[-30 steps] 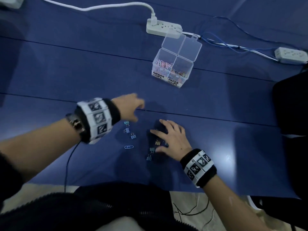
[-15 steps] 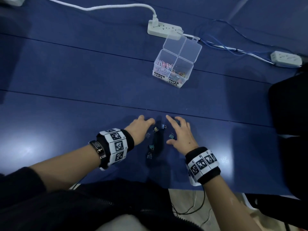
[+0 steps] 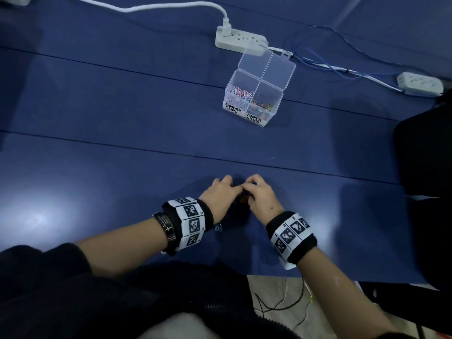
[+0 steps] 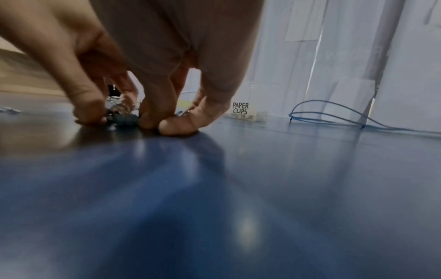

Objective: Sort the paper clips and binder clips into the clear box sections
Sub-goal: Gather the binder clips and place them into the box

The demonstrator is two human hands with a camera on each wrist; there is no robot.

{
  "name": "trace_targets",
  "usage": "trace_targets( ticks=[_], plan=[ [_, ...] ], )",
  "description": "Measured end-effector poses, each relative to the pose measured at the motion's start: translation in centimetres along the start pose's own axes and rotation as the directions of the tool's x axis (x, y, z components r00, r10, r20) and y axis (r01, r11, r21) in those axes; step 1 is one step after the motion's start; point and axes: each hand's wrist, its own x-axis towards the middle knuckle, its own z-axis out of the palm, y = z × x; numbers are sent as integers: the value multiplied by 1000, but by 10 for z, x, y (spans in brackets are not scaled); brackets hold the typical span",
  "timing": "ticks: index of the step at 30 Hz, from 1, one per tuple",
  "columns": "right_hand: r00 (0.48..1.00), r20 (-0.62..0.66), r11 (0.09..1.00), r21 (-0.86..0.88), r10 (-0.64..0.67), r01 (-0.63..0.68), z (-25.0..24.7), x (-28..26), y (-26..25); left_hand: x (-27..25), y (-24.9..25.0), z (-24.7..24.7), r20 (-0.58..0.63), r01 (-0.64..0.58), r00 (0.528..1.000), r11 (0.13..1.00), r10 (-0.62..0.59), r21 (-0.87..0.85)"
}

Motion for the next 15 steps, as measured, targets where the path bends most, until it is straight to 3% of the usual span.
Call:
trace_targets(
  ticks=[6,11,15],
  plan=[
    [983,-130,986,114,133,-119,2,2,7,10,-4,-12,-50,-35,998,999,34,-6],
    [926,-245,920,338,288,-197,-4,15,25,13,-8,-19,-62,-19,998,995,12,-103],
    [900,-192,825,506,391,-251,-17,20,31,8,-5,-19,-26,-69,997,993,67,-94]
  ],
)
